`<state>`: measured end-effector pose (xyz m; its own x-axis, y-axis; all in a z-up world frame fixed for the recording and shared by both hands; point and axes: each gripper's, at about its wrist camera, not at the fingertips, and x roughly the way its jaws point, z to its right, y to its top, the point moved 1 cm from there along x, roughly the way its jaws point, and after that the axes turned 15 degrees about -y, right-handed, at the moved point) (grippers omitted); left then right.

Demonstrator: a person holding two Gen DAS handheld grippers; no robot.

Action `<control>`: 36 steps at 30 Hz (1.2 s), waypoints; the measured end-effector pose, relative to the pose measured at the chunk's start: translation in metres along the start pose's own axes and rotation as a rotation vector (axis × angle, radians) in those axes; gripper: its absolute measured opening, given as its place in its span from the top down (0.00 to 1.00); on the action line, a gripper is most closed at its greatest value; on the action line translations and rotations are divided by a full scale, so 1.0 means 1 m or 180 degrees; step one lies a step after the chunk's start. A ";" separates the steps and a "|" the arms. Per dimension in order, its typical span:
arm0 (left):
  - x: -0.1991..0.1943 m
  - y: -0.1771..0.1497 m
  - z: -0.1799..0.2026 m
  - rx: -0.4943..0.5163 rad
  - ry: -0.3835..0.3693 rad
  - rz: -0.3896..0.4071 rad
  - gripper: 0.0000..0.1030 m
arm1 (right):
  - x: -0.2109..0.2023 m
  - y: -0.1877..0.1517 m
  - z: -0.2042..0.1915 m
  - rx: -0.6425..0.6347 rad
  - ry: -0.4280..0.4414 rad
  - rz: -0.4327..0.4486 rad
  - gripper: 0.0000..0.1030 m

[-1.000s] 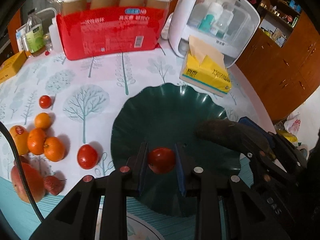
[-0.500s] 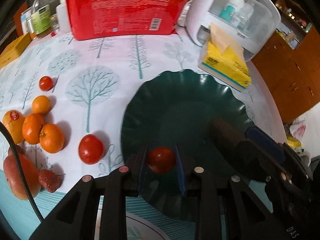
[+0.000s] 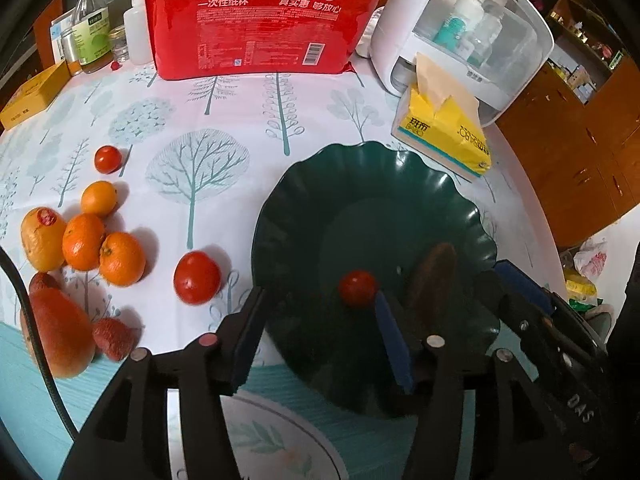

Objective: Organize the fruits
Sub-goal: 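Open the right tool to drop the banana while the left tool releases the tomato, then grasp the red apple with the left tool while the right tool grasps the brown fruit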

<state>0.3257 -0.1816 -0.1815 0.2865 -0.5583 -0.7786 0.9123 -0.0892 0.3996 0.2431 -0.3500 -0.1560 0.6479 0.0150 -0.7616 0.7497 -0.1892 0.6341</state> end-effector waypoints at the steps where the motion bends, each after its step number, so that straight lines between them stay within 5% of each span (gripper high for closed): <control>1: -0.003 -0.003 -0.001 -0.0014 -0.0003 -0.0012 0.46 | -0.001 -0.001 0.001 0.0011 -0.0036 -0.0026 0.53; 25: -0.112 -0.075 -0.062 -0.0357 0.0192 0.0210 0.46 | -0.032 -0.053 -0.028 0.0331 -0.0281 -0.1127 0.52; 36: -0.168 -0.084 -0.122 -0.0434 0.0373 0.0223 0.46 | -0.031 -0.074 -0.074 0.0696 -0.0062 -0.1497 0.46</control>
<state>0.2367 0.0201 -0.1432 0.3755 -0.4585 -0.8054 0.9179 0.0636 0.3917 0.1775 -0.2635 -0.1688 0.2433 0.1301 -0.9612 0.9123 -0.3672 0.1813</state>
